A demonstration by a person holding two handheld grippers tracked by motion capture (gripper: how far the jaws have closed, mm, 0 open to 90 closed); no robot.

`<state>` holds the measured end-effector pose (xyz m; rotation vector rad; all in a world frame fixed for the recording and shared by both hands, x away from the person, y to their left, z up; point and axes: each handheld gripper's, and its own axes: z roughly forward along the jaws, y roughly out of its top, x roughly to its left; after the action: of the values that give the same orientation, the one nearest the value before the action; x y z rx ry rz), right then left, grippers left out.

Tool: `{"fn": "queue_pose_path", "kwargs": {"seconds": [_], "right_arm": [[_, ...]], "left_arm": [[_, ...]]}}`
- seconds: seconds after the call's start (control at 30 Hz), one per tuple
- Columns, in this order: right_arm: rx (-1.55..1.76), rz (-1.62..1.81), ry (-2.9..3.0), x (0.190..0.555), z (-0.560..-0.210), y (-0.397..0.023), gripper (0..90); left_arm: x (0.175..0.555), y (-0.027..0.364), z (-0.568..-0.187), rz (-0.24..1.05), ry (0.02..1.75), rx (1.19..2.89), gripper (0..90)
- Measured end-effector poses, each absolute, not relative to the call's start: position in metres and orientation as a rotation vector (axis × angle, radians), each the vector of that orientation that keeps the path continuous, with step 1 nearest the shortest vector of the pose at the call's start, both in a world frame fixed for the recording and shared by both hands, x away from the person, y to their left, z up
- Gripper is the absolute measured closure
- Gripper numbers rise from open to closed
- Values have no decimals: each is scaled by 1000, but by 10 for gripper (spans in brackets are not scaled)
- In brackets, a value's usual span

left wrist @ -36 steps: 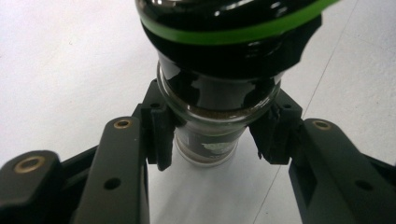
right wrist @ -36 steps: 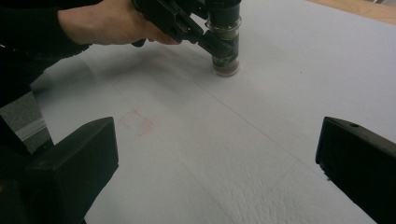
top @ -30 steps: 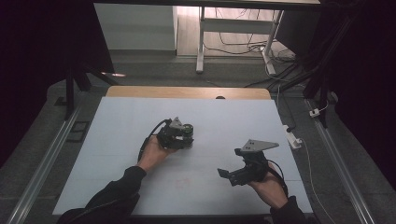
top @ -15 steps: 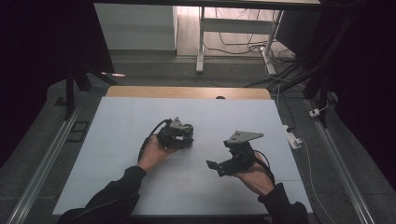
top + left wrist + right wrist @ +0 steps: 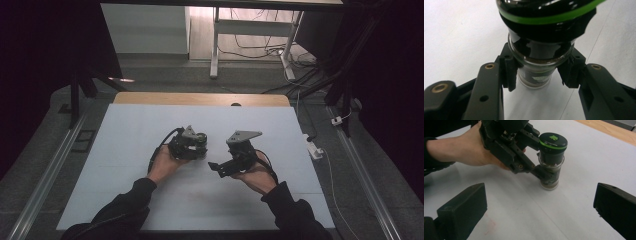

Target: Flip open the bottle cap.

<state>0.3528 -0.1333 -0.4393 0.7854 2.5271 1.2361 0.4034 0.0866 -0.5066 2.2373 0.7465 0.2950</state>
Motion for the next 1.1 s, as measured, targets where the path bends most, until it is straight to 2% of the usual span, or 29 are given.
{"fn": "queue_pose_path", "kwargs": {"seconds": [0.3,0.4,0.43,0.47,0.63,0.67,0.7,0.73,0.9,0.97,1.0,1.03,1.07,1.1], "right_arm": [[783,1209,2554,365,-448,-119,3],[780,1206,2557,366,-449,-117,46],[778,1209,2559,368,-449,-117,77],[773,1216,2566,370,-450,-117,160],[762,1221,2582,374,-451,-117,400],[759,1217,2579,375,-451,-116,437],[759,1217,2579,375,-451,-116,437],[765,1222,2588,377,-451,-115,515],[745,1204,2603,382,-451,-110,710],[722,1192,2599,384,-453,-109,782],[722,1192,2599,384,-453,-109,782],[722,1196,2605,386,-455,-108,858],[722,1196,2605,386,-455,-108,858],[720,1197,2606,388,-457,-107,898]], "left_arm": [[403,87,-506,295,746,2239,537],[403,87,-506,295,747,2239,537],[403,87,-506,295,748,2239,537],[403,86,-506,296,748,2239,537],[403,86,-507,296,748,2239,537],[403,86,-507,296,748,2239,537],[403,87,-507,295,748,2239,537],[403,87,-507,295,748,2239,537],[403,86,-507,295,750,2236,537],[403,86,-507,296,750,2237,537],[403,86,-507,296,750,2237,537],[403,87,-507,295,748,2238,537],[403,87,-507,295,748,2238,537],[403,87,-507,295,749,2239,537]]}}
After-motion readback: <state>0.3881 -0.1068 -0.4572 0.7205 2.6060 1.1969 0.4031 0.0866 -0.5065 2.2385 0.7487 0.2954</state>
